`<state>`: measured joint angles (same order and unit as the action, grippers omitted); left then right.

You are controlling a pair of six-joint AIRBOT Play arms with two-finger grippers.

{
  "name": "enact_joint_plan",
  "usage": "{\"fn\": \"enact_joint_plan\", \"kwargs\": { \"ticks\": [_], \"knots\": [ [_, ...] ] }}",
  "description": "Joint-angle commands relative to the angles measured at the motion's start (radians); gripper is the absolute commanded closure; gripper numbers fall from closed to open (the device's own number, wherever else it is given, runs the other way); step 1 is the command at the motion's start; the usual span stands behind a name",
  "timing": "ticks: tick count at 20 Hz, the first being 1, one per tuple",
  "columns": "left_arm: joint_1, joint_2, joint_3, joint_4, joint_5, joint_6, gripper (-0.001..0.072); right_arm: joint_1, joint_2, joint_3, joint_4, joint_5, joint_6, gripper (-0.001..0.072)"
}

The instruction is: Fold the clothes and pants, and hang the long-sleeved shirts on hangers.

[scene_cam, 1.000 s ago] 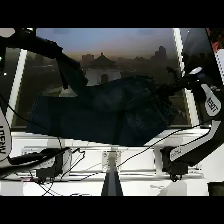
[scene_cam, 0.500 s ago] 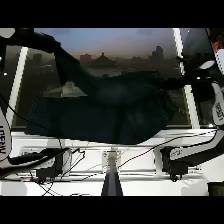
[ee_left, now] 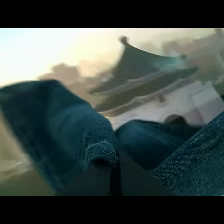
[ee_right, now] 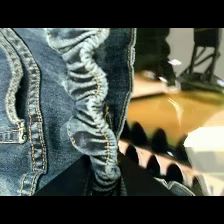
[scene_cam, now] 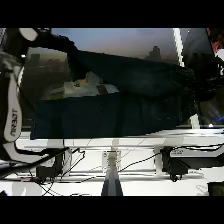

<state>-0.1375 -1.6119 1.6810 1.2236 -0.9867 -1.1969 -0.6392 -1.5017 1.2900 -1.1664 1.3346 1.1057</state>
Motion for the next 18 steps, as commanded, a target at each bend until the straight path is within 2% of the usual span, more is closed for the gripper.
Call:
{"fn": "enact_joint_plan", "kwargs": {
  "ticks": [1,3,6,11,13,14,16,18],
  "knots": [
    [-0.040,-0.102,0.000,-0.040,0.025,0.001,0.0685,-0.027,0.011,-0.001,-0.050,0.020,0.038,0.0651],
    [-0.048,-0.092,0.001,-0.020,0.022,0.019,0.0684,-0.027,0.013,0.001,-0.043,0.028,0.030,0.0652],
    [-0.043,0.009,0.002,0.045,-0.031,0.169,0.0685,-0.027,0.056,0.002,-0.045,-0.004,-0.004,0.0652],
    [-0.045,0.288,0.002,0.322,-0.405,0.359,0.0685,-0.035,0.126,0.001,-0.097,-0.045,-0.005,0.0652],
    [-0.045,0.383,0.002,0.311,-0.463,0.482,0.0685,-0.035,0.126,0.001,-0.098,-0.047,-0.005,0.0651],
    [-0.045,0.408,0.002,0.288,-0.471,0.517,0.0685,-0.035,0.126,0.001,-0.098,-0.050,-0.005,0.0651],
    [-0.045,0.396,-0.005,0.203,-0.484,0.553,0.0686,-0.035,0.126,0.001,-0.097,-0.052,-0.004,0.0651],
    [-0.047,0.320,-0.026,0.157,-0.462,0.684,0.0685,-0.035,0.126,0.001,-0.097,-0.052,-0.004,0.0651]
  ]
}}
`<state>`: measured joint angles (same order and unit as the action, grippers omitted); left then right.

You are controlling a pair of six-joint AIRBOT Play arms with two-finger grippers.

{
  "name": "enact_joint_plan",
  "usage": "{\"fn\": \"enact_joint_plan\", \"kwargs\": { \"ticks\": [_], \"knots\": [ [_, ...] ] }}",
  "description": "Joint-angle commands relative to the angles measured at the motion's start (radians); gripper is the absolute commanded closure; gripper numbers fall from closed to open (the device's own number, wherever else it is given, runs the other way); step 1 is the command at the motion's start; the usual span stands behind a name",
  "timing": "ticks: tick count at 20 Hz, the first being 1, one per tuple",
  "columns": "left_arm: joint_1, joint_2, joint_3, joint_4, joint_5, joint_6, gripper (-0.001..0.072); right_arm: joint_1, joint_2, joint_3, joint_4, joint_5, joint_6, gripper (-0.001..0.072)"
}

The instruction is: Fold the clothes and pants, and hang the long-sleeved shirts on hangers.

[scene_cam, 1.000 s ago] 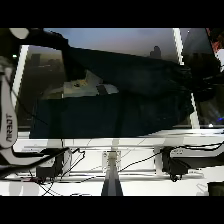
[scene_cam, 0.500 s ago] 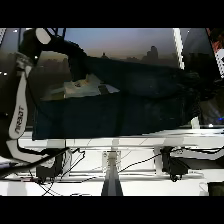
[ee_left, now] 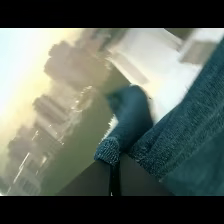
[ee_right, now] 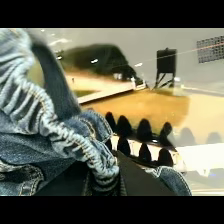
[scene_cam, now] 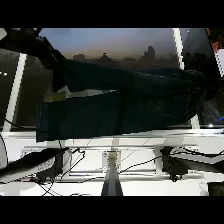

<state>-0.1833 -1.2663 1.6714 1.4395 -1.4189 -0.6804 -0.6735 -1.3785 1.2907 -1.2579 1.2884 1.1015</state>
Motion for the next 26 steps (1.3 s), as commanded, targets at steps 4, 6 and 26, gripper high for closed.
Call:
{"fn": "enact_joint_plan", "kwargs": {
  "ticks": [4,6,26],
  "knots": [
    [-0.046,-0.300,-0.022,-0.072,0.278,0.298,0.0685,-0.001,0.003,0.000,-0.005,-0.008,0.000,0.0651],
    [-0.091,-0.407,-0.022,-0.072,0.554,0.179,0.0685,-0.001,0.003,0.000,-0.005,-0.010,0.000,0.0651],
    [0.167,-0.483,-0.022,-0.072,0.361,-0.792,0.0685,-0.001,0.002,0.000,-0.005,-0.053,0.000,0.0651]
  ]
}}
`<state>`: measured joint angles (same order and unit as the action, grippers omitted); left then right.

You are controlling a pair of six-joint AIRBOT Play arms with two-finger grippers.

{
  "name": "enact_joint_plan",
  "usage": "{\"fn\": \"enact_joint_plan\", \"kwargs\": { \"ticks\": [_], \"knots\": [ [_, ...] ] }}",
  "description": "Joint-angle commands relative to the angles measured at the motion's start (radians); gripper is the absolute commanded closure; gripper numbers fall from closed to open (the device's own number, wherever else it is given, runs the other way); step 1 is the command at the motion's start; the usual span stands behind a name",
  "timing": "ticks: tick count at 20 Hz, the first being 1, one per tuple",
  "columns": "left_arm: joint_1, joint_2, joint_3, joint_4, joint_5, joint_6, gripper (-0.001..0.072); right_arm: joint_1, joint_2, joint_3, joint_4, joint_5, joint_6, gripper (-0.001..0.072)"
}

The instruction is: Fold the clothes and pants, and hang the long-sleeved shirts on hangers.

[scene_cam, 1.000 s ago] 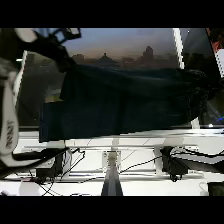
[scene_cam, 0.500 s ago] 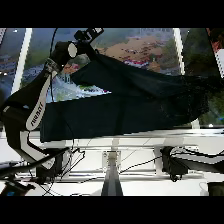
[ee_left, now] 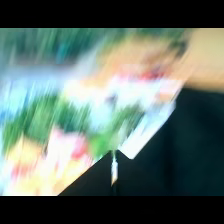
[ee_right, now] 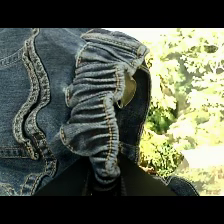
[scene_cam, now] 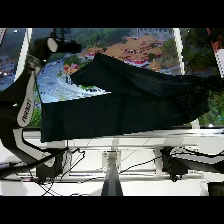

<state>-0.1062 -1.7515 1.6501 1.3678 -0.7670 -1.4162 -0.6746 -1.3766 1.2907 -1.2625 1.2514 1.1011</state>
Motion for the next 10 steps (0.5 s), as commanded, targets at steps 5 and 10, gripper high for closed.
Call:
{"fn": "enact_joint_plan", "kwargs": {
  "ticks": [5,10],
  "knots": [
    [0.167,0.002,-0.100,-0.244,-0.534,0.150,0.0686,0.000,0.000,0.000,0.000,-0.014,0.000,0.0651],
    [0.167,-0.015,-0.207,-0.462,-0.323,0.135,0.0064,0.000,0.000,0.000,0.000,-0.014,0.000,0.0651]
  ]
}}
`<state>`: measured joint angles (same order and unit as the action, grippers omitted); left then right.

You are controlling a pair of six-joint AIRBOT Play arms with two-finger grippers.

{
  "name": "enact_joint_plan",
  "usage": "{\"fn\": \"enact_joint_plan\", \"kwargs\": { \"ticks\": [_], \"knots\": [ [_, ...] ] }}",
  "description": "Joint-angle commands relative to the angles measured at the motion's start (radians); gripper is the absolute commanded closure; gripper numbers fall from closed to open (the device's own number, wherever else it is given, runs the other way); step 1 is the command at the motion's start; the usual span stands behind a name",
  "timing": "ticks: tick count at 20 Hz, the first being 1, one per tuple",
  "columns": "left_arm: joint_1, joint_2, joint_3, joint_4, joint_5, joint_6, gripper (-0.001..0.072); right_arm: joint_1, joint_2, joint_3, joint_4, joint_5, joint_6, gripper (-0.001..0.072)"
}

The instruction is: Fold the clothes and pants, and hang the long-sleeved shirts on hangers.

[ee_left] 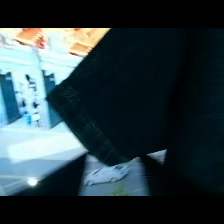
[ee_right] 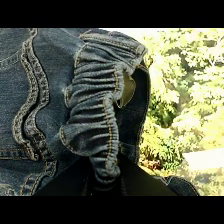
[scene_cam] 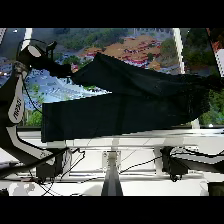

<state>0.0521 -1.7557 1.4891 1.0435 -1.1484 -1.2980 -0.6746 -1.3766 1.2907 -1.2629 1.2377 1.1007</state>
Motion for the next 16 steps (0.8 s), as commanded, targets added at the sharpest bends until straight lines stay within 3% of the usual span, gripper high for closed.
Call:
{"fn": "enact_joint_plan", "kwargs": {
  "ticks": [1,16],
  "knots": [
    [0.009,-0.019,-0.046,-0.140,0.064,0.003,0.0066,0.000,0.000,0.000,0.000,0.000,0.000,0.0651],
    [0.034,-0.064,-0.046,-0.101,0.014,-0.004,0.0076,0.000,0.000,0.000,0.002,0.002,0.001,0.0651]
  ]
}}
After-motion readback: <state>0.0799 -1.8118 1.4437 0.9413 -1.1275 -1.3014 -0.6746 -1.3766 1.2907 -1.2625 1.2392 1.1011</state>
